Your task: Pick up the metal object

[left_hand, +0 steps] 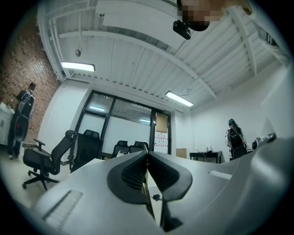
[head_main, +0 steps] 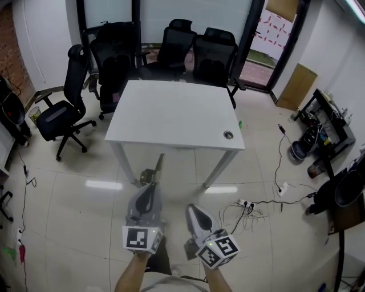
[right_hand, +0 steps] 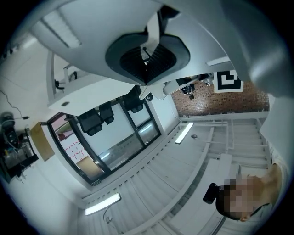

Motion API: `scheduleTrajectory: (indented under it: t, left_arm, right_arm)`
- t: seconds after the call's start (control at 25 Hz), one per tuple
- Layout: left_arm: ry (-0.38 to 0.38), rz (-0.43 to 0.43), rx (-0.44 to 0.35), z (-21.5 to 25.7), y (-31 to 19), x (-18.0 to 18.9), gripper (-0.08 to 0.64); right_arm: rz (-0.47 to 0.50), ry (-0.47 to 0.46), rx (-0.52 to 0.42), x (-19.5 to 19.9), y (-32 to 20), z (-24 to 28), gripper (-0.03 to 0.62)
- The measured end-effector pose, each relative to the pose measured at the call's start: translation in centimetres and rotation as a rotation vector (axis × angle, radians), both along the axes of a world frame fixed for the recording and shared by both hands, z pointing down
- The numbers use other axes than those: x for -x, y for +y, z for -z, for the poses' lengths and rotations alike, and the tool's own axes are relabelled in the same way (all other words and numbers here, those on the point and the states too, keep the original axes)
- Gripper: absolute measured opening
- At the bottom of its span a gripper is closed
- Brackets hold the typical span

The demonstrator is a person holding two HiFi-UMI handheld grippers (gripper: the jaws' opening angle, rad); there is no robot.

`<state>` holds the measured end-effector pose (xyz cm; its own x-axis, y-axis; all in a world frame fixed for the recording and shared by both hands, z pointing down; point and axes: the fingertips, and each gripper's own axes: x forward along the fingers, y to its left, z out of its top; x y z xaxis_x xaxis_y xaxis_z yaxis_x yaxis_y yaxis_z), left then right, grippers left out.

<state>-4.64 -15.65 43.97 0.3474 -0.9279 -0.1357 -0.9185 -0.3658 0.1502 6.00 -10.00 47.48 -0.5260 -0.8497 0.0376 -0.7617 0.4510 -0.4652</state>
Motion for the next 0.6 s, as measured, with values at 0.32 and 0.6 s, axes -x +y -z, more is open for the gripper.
scheduleTrajectory:
  t: [0.32,0.6]
  left_arm:
    - [-0.042,0.087,0.013,2.3,16.8,1.3,0.008]
    - [-0.008,0.077,-0.021,4.3,21.5,2.0,0.008]
  right_arm:
    - [0.010,0.016,-0.018,-0.6,14.5,2.6,0.012]
    - [0.012,0.077,-0.118,0.1,17.9,6.4,0.012]
